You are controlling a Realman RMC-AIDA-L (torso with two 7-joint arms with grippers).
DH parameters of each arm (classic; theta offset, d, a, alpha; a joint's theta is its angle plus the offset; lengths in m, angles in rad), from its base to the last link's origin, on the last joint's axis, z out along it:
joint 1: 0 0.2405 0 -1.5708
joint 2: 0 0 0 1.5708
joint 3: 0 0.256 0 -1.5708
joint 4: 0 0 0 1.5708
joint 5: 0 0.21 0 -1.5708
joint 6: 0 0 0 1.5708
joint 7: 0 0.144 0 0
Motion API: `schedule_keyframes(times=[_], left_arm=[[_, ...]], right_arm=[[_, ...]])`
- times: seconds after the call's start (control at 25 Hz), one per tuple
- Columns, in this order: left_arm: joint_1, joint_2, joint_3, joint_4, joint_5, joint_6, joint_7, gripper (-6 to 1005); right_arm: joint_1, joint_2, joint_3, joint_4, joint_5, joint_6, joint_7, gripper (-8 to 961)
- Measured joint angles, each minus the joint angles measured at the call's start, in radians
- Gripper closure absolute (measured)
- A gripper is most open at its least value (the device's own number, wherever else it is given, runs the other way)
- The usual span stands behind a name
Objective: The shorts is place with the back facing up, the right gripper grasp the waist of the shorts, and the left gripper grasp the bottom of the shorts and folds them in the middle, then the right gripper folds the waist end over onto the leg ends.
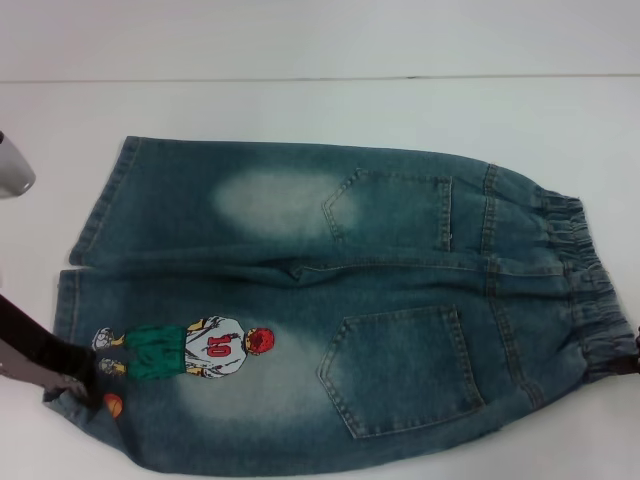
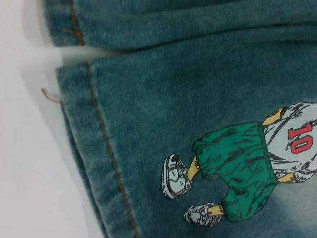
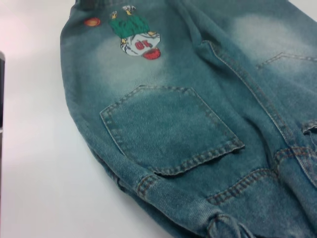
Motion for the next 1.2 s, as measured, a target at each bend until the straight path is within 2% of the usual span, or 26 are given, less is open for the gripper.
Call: schedule_keyframes(times=[0.2,0.4,0.52,0.76,0.96,1.2], left_arm=[[-0.001,-0.001,-0.014,0.014,-0.010,-0.035,0.011,996],[0.000,0.008,-0.095,0.042,-0.043,-0.074,0.055,996],[-0.004,0.016,-0.129,0.058,-0.089,-0.106,0.083,996],[-0.007,0.012,-0.125,0.074,-0.148,-0.192,0.105,996],[-0.009,-0.006,-0.123,0.095,-0.161,-0.240,0.117,996],[-0.007,-0.009,-0.122,0.109,-0.181,-0.280,0.119,996]], right_arm=[[-0.003,0.001,0.061,0.003,0.008,-0.012,-0.001,905],[-0.003,-0.021,0.156,0.010,0.068,-0.031,0.018,906],[-0.002,-0.027,0.181,0.013,0.108,-0.020,0.046,906],[0.015,-0.023,0.185,0.013,0.157,0.010,0.083,905],[0.042,-0.017,0.178,0.013,0.207,0.080,0.143,904],[0.079,-0.019,0.165,0.039,0.208,0.172,0.191,905]])
